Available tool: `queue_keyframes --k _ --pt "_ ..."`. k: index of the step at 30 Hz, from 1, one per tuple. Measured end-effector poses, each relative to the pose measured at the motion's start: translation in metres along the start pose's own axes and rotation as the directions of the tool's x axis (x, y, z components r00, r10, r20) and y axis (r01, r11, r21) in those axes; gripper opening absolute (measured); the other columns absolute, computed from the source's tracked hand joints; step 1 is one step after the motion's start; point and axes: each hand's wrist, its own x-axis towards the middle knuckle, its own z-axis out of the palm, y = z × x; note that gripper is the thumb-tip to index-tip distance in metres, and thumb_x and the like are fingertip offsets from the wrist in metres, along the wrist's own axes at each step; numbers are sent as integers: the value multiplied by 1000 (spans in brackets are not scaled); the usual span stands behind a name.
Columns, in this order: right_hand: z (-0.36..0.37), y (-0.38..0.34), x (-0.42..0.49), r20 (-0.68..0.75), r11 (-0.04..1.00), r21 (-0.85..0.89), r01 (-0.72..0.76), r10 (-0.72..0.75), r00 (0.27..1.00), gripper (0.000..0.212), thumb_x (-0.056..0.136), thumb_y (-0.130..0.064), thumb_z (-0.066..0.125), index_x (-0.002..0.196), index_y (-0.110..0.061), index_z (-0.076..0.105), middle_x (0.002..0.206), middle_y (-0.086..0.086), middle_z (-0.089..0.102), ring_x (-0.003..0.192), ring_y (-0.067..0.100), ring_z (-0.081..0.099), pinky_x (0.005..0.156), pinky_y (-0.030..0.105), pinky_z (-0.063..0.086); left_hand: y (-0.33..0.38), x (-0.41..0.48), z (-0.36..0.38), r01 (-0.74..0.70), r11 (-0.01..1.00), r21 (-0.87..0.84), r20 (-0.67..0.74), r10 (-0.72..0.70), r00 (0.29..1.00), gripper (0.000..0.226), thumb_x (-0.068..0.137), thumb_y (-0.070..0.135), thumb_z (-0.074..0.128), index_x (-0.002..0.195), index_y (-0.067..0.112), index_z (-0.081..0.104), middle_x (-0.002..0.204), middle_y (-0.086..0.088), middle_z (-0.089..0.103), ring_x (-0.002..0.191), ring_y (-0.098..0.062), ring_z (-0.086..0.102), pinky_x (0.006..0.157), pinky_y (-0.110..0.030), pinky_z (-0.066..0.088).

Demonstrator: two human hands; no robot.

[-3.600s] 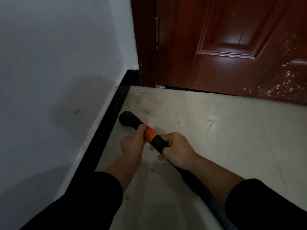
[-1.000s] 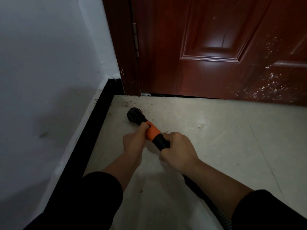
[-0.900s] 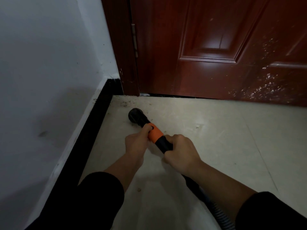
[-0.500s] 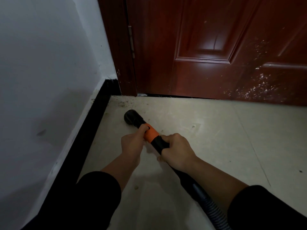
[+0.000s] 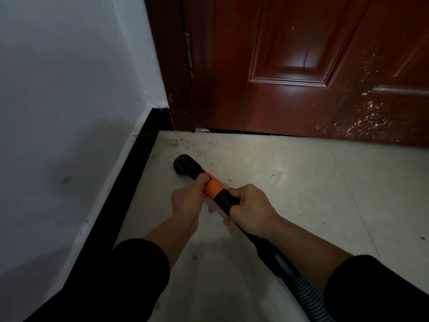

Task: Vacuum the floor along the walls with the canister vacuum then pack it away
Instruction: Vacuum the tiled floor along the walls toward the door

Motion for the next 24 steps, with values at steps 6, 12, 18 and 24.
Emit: queue_keyframes --k 6,12,18,24 --pt "-13 9 -11 -9 999 -53 -5 4 1000 32 72 -1 70 101 -13 74 72 4 65 62 14 58 54 21 44 -4 -11 12 28 1000 9 14 -28 1000 34 78 33 73 63 9 55 65 -9 53 56 -16 40 54 -28 36" --pt "-25 18 -19 -40 994 -105 -13 9 999 30 72 -1 67 98 -12 74 77 10 70 65 19 62 55 23 46 -7 -21 23 41 999 0 70 -41 997 34 79 33 73 63 8 58 61 -5 54 55 -14 43 54 -27 38" --pt "-32 29 -23 -64 990 -138 -30 21 998 30 69 -1 66 94 -14 74 77 12 71 65 23 65 49 21 42 -12 -28 33 23 1000 17 108 -25 994 33 80 33 72 62 10 57 62 -6 52 57 -17 44 57 -32 37" --pt "-33 37 -20 -80 989 -149 -23 11 997 30 70 -2 69 98 -14 73 73 6 68 57 15 58 43 11 38 -12 -25 41 39 999 11 103 -40 994 31 79 33 73 69 7 60 67 -7 55 58 -15 47 55 -28 39"
